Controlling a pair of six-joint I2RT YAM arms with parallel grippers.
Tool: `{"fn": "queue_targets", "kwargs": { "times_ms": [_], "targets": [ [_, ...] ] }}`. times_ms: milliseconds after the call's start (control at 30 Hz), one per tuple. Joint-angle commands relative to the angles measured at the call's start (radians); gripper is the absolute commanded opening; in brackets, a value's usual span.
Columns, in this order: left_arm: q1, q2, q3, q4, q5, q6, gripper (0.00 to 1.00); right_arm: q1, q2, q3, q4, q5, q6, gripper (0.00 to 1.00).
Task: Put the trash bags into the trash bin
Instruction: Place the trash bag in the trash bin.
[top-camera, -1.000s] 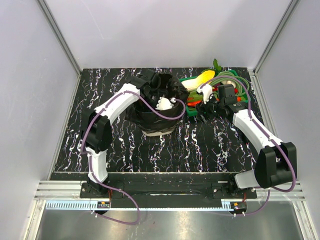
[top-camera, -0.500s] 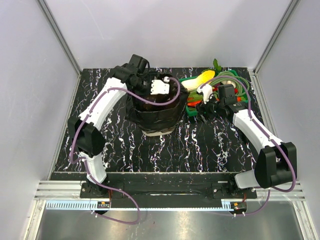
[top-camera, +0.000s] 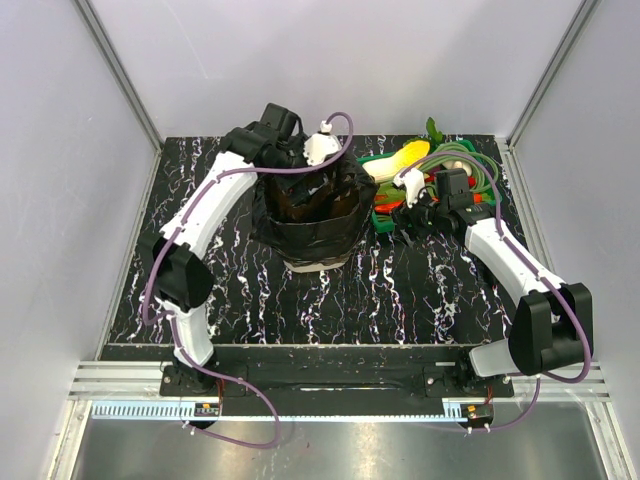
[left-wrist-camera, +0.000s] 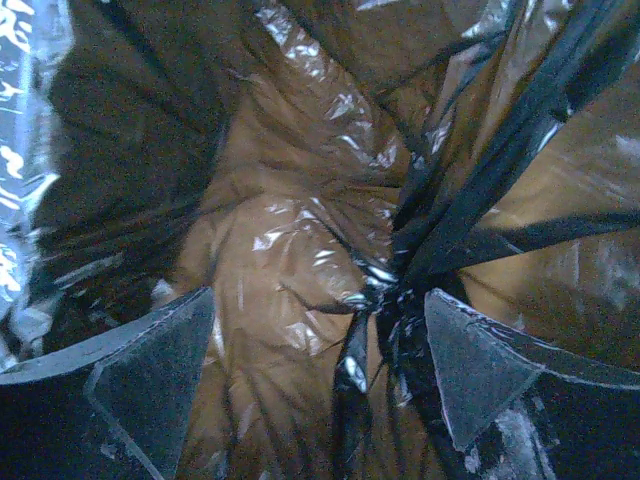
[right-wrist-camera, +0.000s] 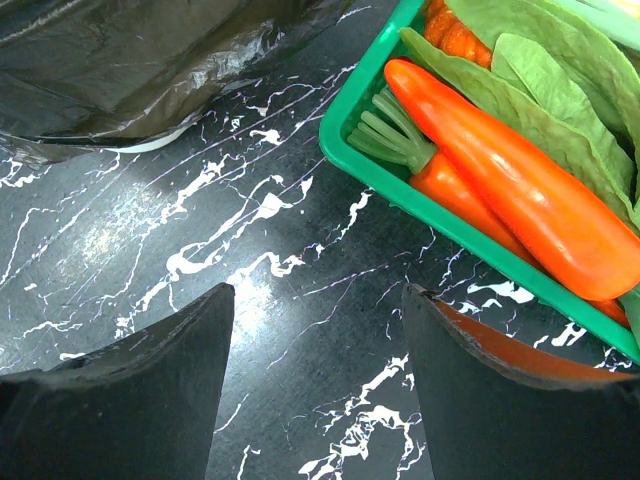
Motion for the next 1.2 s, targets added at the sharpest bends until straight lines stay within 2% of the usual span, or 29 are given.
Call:
{"fn": "queue_targets", "kwargs": {
  "times_ms": [0, 133, 300, 567, 900, 1167],
  "targets": [
    [-0.026, 0.041, 0.032, 0.02, -0.015, -0.192, 0.88, 0.004, 0.0, 0.014, 0.009, 0.003, -0.005, 0.74],
    [-0.038, 0.062, 0.009, 0.028, -0.064, -0.249, 0.76, 0.004, -0.006, 0.012, 0.011, 0.003, -0.007, 0.73],
    [-0.053, 0.025, -0.081, 0.079, -0.104, -0.272, 0.68, 0.004, -0.003, 0.011, 0.011, 0.005, -0.01, 0.74],
    [-0.058, 0.029, -0.153, 0.079, -0.146, -0.289, 0.67, 0.004, -0.008, 0.008, 0.009, 0.003, -0.014, 0.74],
    [-0.059, 0.074, -0.17, 0.08, -0.161, -0.283, 0.66, 0.004, -0.012, 0.005, 0.009, 0.005, -0.016, 0.74],
    [-0.059, 0.129, -0.195, 0.086, -0.185, -0.254, 0.68, 0.004, -0.012, 0.006, 0.006, 0.0, -0.016, 0.74]
  ]
}}
